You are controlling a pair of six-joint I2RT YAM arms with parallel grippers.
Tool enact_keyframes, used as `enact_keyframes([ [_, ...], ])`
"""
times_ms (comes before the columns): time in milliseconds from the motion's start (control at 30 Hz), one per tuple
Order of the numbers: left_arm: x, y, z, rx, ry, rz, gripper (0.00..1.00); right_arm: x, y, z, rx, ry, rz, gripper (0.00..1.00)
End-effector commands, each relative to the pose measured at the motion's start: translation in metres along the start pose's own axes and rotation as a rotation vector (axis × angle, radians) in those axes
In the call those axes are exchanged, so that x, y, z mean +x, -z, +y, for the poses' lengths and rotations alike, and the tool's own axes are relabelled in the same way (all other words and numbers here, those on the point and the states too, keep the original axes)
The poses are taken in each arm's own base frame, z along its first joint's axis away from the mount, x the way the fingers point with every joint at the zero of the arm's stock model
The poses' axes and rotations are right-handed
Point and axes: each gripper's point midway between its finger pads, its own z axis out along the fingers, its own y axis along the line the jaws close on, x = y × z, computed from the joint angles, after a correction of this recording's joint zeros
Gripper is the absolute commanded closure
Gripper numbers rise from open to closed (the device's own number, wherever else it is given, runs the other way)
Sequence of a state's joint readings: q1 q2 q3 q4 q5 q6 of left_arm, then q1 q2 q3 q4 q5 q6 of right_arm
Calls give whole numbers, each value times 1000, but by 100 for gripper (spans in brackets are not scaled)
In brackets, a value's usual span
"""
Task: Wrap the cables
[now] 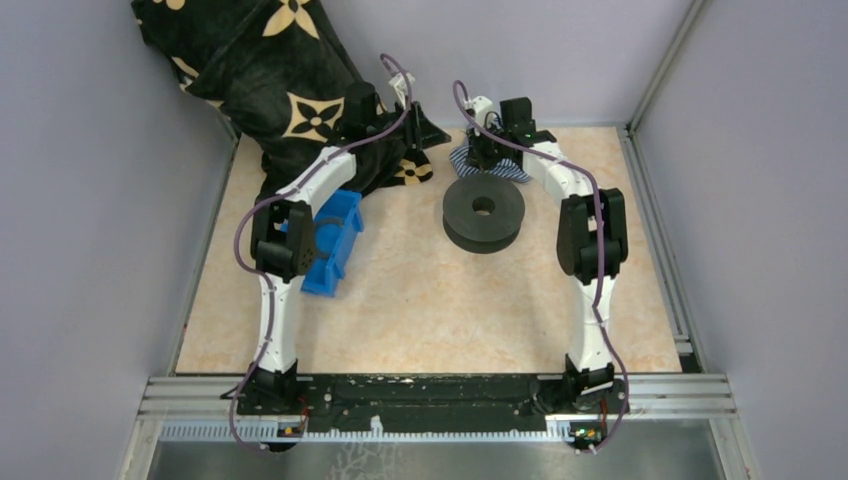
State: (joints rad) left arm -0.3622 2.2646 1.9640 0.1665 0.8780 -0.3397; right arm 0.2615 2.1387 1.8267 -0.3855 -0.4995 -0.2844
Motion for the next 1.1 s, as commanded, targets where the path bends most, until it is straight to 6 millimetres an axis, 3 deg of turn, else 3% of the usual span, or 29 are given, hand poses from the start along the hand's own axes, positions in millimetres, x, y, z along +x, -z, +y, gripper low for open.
enact_keyframes([
  [0,-19,-11,-3,5,1,-54,42,0,-9,9,-39,4,-9,100],
  [467,-21,-28,-16,32,58,-68,44,2,-10,12,-46,-2,-4,100],
  [867,-18,-36,-10,5,64,-71,58,2,-8,14,-48,3,3,100],
  [1067,-17,-38,-13,0,59,-69,56,-2,-6,14,-42,10,0,100],
])
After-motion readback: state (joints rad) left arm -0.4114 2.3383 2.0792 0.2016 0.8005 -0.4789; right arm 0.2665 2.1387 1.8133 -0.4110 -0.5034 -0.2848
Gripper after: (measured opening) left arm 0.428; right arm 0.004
